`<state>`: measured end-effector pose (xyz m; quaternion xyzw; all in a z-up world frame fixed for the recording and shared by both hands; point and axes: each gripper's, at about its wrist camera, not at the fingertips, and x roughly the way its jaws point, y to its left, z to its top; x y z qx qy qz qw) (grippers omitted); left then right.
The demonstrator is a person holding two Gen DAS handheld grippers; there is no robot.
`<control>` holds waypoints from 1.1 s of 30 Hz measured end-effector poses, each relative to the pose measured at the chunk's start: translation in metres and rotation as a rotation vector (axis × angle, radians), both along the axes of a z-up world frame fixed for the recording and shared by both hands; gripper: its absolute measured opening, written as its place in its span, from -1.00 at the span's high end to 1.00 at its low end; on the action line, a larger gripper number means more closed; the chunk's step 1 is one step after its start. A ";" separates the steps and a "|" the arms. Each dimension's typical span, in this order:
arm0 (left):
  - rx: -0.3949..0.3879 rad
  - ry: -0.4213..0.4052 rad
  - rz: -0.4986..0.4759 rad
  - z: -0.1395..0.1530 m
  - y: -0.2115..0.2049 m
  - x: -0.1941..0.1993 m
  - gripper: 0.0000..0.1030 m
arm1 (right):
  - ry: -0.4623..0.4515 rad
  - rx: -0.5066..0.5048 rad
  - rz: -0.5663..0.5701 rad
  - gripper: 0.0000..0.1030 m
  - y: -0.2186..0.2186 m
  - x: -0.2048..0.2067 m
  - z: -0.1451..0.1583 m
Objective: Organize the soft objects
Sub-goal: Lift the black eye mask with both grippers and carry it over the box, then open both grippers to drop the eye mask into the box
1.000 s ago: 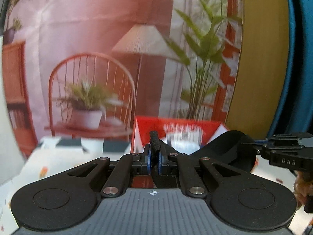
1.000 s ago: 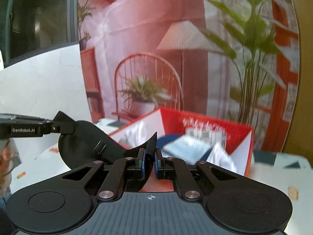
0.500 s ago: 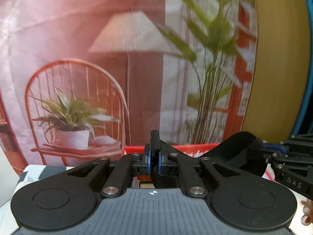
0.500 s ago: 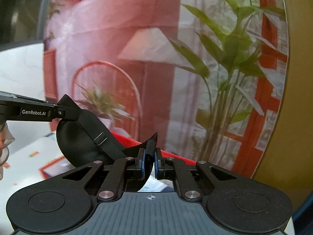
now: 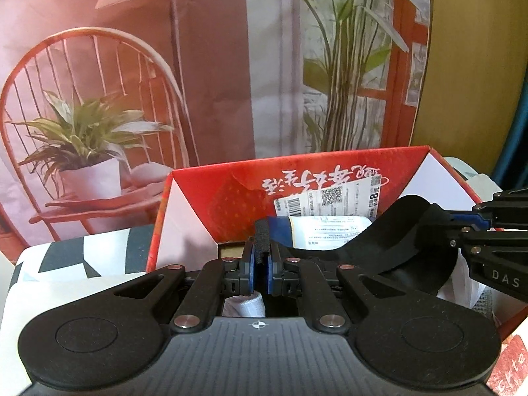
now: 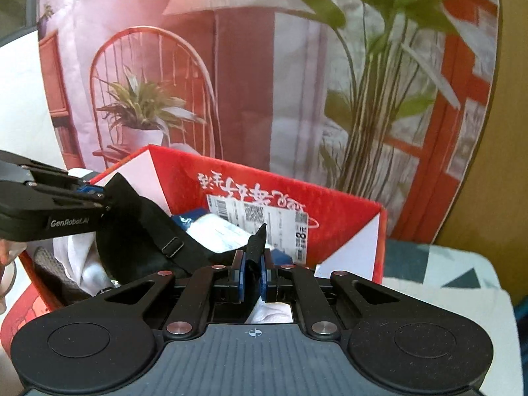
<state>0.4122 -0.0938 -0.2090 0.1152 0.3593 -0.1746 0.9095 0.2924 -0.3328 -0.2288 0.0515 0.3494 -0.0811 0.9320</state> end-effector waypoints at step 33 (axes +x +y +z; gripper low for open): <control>-0.027 -0.002 -0.052 0.048 0.026 -0.062 -1.00 | -0.080 -0.028 -0.135 -0.99 0.017 -0.055 0.035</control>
